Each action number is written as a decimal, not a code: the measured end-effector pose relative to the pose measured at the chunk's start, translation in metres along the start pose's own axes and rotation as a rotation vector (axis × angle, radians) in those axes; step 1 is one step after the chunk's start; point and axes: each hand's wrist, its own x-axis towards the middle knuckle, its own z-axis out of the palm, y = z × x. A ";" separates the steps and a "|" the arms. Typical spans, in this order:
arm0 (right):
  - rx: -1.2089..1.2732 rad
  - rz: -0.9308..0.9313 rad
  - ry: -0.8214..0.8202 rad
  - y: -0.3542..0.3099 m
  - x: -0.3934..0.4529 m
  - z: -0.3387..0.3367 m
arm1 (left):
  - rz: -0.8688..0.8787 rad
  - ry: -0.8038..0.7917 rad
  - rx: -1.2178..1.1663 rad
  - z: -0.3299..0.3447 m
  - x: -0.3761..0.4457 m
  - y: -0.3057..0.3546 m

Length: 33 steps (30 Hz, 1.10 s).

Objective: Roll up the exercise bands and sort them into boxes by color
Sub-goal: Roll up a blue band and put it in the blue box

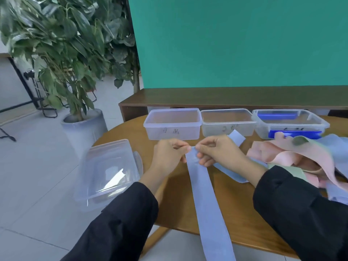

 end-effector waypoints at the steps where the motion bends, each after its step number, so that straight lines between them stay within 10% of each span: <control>1: -0.012 0.009 0.008 0.004 0.005 0.002 | -0.012 0.010 0.011 0.002 0.004 -0.003; 23: -0.319 -0.140 0.026 0.022 -0.053 0.016 | 0.035 -0.044 0.047 0.012 -0.026 -0.019; 33: 0.093 -0.123 0.155 0.017 -0.143 0.022 | 0.063 -0.041 -0.039 0.004 -0.138 -0.003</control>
